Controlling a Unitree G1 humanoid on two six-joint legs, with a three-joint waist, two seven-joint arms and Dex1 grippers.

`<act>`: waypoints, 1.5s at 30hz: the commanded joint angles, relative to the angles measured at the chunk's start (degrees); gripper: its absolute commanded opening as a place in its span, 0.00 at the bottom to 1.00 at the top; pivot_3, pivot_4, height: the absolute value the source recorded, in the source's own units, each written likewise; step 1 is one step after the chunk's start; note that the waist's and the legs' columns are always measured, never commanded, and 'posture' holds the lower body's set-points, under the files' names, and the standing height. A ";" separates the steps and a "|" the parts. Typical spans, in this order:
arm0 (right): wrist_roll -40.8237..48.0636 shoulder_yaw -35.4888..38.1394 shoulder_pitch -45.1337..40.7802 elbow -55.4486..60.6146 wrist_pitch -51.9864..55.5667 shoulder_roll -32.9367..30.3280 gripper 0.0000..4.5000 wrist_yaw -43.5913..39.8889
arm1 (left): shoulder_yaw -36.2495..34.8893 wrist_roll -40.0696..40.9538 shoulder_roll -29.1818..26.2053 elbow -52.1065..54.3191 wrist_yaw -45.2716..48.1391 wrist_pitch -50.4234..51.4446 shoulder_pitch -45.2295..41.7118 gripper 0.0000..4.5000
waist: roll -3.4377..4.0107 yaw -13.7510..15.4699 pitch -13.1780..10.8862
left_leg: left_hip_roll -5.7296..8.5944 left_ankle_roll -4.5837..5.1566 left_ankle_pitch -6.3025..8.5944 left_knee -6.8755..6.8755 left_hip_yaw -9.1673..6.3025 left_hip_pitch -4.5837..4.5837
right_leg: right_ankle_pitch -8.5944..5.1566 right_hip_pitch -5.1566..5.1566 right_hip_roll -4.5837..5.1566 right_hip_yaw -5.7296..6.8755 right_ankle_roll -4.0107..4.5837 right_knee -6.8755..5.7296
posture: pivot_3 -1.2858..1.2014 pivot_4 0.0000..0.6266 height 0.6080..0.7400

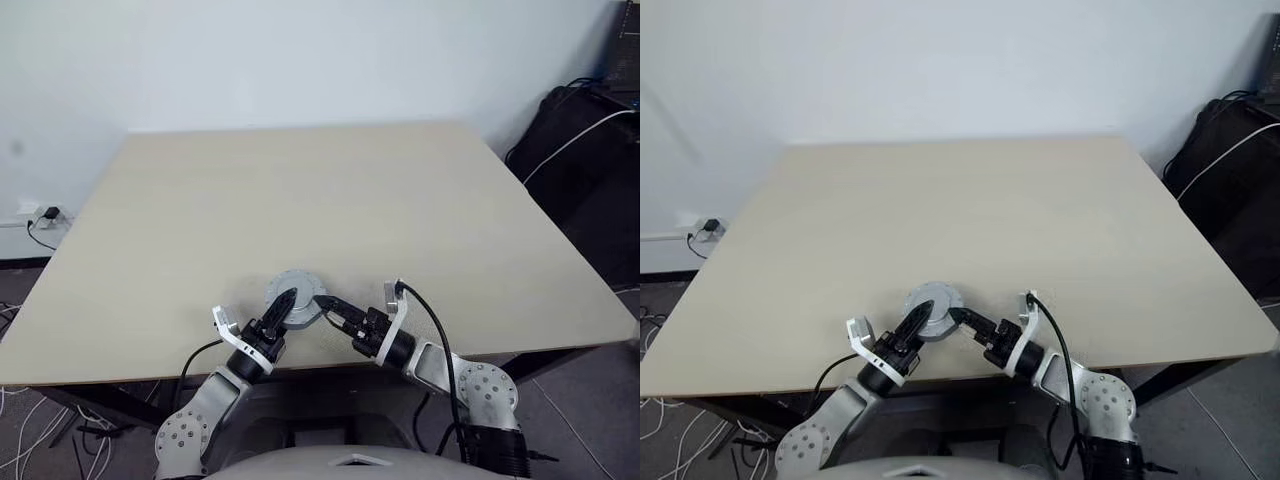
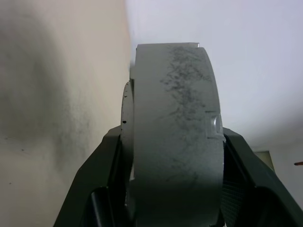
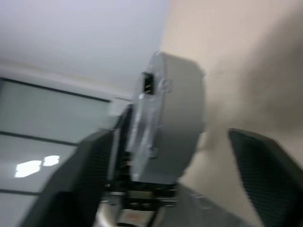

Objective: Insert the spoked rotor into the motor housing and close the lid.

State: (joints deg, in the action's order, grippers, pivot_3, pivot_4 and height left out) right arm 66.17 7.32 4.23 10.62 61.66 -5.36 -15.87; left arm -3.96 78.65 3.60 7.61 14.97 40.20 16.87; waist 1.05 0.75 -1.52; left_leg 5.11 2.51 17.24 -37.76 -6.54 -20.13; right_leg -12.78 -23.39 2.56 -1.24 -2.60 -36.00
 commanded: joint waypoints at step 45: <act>-66.74 -22.60 8.10 -3.08 -63.88 -4.00 1.00 1.18 | -24.53 -35.55 1.41 -65.88 -11.97 -29.60 -56.79 0.76 | -1.09 0.71 0.06 | 0.00 -0.46 -0.33 -0.28 0.21 0.26 | 0.39 0.17 -0.40 -0.27 0.00 -0.24 | 0.52 0.00 1.00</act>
State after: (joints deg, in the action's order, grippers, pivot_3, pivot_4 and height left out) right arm -0.78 -15.46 12.98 6.35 -2.76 -9.46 -14.05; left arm -28.67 44.74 5.44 -59.54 4.54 10.48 -40.49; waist -0.04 1.47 -1.45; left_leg 5.10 2.05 16.91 -38.06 -6.33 -19.85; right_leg -12.39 -23.21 2.17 -1.51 -2.60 -36.30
